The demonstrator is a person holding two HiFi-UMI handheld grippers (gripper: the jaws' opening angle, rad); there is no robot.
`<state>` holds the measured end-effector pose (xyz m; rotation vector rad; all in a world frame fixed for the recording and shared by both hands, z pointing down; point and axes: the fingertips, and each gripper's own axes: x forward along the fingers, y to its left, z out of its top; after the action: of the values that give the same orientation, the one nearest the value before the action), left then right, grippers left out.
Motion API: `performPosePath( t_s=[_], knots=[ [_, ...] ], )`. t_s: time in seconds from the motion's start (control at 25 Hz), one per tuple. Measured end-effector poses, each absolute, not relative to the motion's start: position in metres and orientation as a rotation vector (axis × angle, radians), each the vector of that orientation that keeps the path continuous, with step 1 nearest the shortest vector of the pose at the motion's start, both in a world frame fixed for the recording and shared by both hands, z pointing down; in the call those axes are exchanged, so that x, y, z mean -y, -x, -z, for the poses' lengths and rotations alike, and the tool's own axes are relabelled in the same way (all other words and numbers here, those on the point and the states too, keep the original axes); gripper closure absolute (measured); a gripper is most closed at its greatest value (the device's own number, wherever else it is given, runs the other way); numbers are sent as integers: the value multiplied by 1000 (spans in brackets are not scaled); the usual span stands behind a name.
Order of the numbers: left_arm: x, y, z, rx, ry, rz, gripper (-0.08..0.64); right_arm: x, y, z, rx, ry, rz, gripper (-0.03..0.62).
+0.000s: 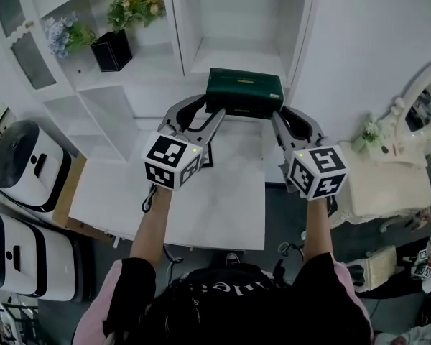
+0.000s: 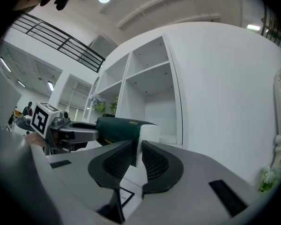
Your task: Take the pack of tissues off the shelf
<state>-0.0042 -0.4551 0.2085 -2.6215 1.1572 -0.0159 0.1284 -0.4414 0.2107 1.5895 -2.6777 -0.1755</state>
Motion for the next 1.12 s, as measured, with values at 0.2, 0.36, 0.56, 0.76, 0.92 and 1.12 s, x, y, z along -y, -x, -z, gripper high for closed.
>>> performPosePath(
  t_s=[0.2,0.36,0.56,0.76,0.92,1.12],
  knots=[
    [426,22,-241,-1160,2654,36,383,416,-112,-243,2665,-1563,120,503],
    [398,41,-279,-1179,2722,47,387,388,-94,-278,2642,-1545,49,503],
    [360,61,-324,-1187,2797,82,387,349,-73,-320,2605,-1546,-20,503],
    [322,82,-362,-1170,2846,128,388,309,-53,-360,2569,-1555,-92,503],
    [296,92,-387,-1183,2891,142,388,282,-42,-382,2527,-1568,-125,505],
    [267,101,-403,-1204,2920,140,388,253,-34,-396,2505,-1565,-131,504]
  ],
)
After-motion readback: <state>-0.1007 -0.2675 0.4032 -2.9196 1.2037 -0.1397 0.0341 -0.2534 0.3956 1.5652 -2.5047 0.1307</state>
